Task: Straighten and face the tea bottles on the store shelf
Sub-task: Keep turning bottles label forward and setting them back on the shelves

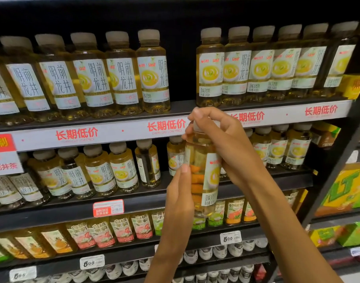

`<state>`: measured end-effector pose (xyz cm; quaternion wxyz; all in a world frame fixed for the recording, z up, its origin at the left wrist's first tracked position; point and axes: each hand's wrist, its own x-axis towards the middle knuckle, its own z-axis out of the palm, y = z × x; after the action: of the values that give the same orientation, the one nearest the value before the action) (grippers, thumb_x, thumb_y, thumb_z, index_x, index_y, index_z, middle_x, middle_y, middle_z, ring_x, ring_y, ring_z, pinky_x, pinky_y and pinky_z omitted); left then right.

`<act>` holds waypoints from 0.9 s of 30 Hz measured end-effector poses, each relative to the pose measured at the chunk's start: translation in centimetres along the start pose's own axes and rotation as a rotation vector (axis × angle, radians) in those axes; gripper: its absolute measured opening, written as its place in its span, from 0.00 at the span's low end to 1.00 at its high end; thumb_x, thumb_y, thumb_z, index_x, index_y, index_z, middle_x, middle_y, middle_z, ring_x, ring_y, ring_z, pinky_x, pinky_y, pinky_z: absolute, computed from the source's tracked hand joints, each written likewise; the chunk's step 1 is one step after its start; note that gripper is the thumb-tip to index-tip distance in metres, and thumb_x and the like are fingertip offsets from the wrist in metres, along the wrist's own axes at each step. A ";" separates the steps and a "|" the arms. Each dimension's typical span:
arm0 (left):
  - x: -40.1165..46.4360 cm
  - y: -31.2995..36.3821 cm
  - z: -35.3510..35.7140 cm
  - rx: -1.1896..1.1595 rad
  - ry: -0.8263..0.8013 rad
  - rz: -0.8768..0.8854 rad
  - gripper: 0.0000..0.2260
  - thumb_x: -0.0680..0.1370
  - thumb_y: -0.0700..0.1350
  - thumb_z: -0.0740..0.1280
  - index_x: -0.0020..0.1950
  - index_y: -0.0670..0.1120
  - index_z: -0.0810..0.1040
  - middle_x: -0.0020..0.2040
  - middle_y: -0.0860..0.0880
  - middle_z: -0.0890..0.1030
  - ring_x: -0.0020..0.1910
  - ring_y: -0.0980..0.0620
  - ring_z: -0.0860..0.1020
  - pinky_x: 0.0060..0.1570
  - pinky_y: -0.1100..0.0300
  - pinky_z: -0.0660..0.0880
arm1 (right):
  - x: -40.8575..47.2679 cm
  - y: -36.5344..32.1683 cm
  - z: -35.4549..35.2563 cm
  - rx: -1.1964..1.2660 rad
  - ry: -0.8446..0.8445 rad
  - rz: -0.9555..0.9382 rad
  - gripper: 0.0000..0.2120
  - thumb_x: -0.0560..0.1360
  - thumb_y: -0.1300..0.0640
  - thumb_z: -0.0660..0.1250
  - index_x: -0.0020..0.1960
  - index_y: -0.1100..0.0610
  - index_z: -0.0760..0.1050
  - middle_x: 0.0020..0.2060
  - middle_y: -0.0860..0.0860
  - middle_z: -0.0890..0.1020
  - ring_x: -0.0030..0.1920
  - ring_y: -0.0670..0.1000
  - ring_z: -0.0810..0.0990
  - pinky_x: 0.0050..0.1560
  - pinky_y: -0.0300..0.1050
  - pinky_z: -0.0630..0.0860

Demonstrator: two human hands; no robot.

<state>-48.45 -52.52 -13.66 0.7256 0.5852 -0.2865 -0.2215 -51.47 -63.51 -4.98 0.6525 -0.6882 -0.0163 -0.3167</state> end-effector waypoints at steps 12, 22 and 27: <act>0.2 0.9 -0.5 -0.310 -0.241 -0.176 0.30 0.76 0.67 0.54 0.55 0.46 0.83 0.43 0.40 0.83 0.37 0.45 0.83 0.38 0.54 0.80 | 0.2 -0.5 -0.3 0.276 -0.163 0.072 0.07 0.77 0.54 0.62 0.47 0.56 0.77 0.37 0.53 0.81 0.42 0.54 0.83 0.45 0.47 0.80; -0.6 2.0 -0.6 -0.174 -0.125 -0.160 0.42 0.59 0.75 0.67 0.66 0.54 0.74 0.62 0.48 0.80 0.63 0.44 0.76 0.66 0.41 0.68 | 0.6 -0.6 -0.4 0.132 -0.041 0.120 0.08 0.77 0.49 0.66 0.48 0.54 0.78 0.37 0.50 0.82 0.41 0.51 0.84 0.41 0.41 0.79; -0.4 1.9 -1.2 -0.402 -0.181 -0.310 0.34 0.68 0.68 0.63 0.63 0.45 0.79 0.49 0.40 0.84 0.42 0.45 0.83 0.40 0.53 0.80 | 0.8 0.7 -0.5 0.246 -0.107 0.200 0.16 0.70 0.50 0.69 0.54 0.57 0.76 0.39 0.51 0.82 0.47 0.55 0.85 0.43 0.44 0.81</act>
<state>-47.95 -50.92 -12.05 0.7560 0.4441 -0.2076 -0.4337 -50.71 -64.37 -5.26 0.7584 -0.6172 -0.0211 -0.2084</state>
